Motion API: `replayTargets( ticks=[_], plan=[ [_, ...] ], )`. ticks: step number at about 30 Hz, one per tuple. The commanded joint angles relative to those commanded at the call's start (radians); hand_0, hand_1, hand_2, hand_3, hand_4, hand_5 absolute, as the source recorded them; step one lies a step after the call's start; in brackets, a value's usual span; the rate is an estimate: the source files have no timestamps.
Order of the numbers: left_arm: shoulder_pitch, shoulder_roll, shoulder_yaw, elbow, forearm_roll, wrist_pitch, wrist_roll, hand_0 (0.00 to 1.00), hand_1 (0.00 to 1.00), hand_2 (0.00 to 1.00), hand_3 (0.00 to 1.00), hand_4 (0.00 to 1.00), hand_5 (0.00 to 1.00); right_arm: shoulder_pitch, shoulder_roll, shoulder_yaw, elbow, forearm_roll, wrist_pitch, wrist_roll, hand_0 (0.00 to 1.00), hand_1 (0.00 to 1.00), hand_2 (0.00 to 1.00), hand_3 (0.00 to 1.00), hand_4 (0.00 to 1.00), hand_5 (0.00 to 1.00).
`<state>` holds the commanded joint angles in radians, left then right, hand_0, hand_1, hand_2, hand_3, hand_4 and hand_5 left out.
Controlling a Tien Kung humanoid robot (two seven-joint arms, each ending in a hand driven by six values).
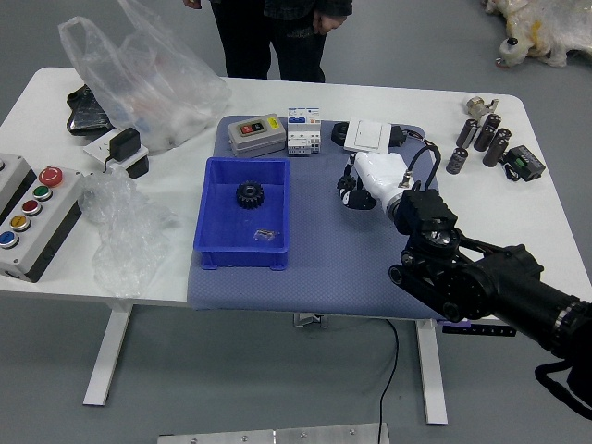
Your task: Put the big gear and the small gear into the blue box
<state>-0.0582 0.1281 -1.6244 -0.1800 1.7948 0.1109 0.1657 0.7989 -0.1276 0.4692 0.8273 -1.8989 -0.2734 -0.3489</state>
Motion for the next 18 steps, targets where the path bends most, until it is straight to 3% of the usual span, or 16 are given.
replayTargets(
  ticks=[10,15,18],
  plan=[
    [0.006,-0.003,-0.005,0.0,0.004,0.002,0.005,0.617,0.477,0.496,0.658,0.689,0.348,0.016,-0.017,-0.03,0.2,0.045,-0.012,-0.005,0.28,0.417,0.407,0.594,0.479,0.239],
    [0.006,-0.003,-0.004,0.0,0.005,0.002,0.007,0.617,0.477,0.496,0.659,0.693,0.353,0.035,0.003,-0.101,0.296,0.068,-0.015,0.032,0.288,0.429,0.432,0.595,0.486,0.24],
    [0.003,-0.003,-0.002,0.0,0.003,0.002,0.006,0.617,0.477,0.496,0.659,0.693,0.353,0.042,0.017,-0.124,0.311,0.066,0.0,0.048,0.288,0.429,0.432,0.595,0.486,0.24]
  ],
)
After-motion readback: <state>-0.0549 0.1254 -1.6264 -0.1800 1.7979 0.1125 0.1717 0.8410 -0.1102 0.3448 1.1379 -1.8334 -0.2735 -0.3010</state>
